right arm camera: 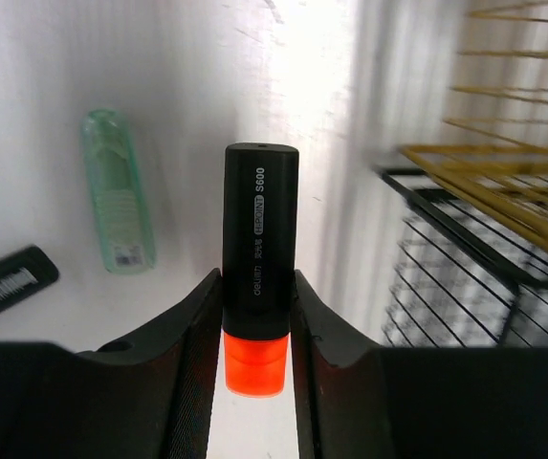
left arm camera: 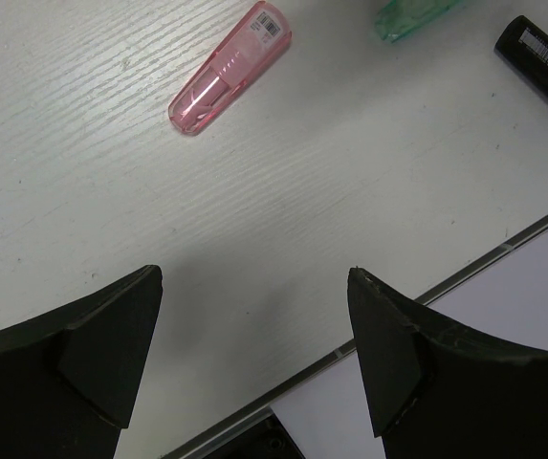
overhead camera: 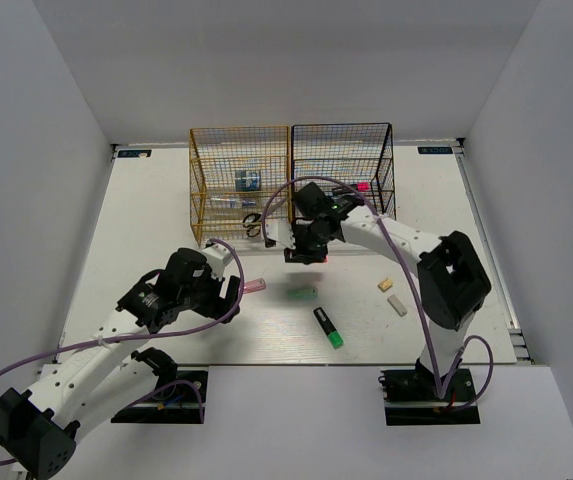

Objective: Sort the stationery into containers
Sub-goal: Pick up the pen from the center of the board, then place the pen in the storage box.

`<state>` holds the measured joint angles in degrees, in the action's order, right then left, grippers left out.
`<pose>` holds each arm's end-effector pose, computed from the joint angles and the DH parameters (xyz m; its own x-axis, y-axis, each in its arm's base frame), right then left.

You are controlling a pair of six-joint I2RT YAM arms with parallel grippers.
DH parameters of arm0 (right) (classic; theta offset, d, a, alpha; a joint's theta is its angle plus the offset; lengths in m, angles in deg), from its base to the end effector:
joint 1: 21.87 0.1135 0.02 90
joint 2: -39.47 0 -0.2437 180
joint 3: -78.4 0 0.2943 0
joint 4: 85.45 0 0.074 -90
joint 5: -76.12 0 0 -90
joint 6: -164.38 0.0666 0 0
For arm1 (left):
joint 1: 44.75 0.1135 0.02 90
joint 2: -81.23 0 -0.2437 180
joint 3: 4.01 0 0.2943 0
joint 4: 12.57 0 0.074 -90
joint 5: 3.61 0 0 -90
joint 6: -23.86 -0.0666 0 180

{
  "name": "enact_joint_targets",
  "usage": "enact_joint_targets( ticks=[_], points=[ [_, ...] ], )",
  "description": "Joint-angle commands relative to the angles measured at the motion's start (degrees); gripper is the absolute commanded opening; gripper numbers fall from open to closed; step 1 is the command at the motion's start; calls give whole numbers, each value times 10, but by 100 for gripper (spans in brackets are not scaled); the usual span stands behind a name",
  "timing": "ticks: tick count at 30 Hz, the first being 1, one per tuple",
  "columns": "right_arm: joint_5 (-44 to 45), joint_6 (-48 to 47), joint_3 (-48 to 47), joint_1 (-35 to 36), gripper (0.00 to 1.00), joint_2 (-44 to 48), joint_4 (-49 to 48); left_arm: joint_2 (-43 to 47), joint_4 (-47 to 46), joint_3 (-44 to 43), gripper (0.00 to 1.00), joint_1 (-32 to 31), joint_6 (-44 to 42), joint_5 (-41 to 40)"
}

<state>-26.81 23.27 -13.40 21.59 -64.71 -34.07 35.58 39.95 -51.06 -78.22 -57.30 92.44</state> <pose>0.3008 0.3056 0.1621 0.1690 -0.8850 -0.4338 -0.9727 -0.0788 -0.2181 0.1896 -0.1337 0.1858 -0.7344 0.3024 -0.6076 0.4967 0.8496 -0.1775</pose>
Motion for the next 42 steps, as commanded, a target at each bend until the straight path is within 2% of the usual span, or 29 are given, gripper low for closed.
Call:
enact_joint_targets(
  ticks=[1, 5, 6, 9, 17, 24, 33, 36, 38, 40, 41, 42],
  points=[
    [46, 3, -41, -4, 0, 60, -25, 3, 3, 2, 88, 2, -5, 5],
    [118, -22, -78, -4, 0, 96, -47, 3, 2, 1, 88, 2, -4, 7],
    [161, -41, -80, -4, 0, 101, -55, 4, 3, 1, 88, 2, -5, 6],
    [243, -110, -81, -12, 0, 108, -143, 4, 1, 2, 88, 2, -4, 6],
    [331, -227, -164, -73, 0, 29, -233, 2, 3, 2, 88, 2, -3, 5],
    [283, -255, -253, -117, 0, -43, -199, 0, 2, 2, 88, 2, -3, 4],
    [237, -282, -292, -154, 0, -94, -183, -2, 1, 1, 88, 2, -5, 5],
    [230, -283, -322, -161, 15, -111, -159, -2, 3, 2, 88, 2, -5, 4],
    [225, -278, -327, -163, 30, -119, -148, -3, 2, 1, 88, 2, -4, 4],
    [225, -277, -333, -171, 36, -122, -140, -5, 1, 2, 88, 1, -5, 5],
    [227, -271, -339, -174, 45, -126, -133, -5, 2, 1, 88, 2, -5, 5],
    [222, -263, -341, -174, 48, -128, -129, -6, 2, 1, 88, 2, -5, 5]
  ],
)
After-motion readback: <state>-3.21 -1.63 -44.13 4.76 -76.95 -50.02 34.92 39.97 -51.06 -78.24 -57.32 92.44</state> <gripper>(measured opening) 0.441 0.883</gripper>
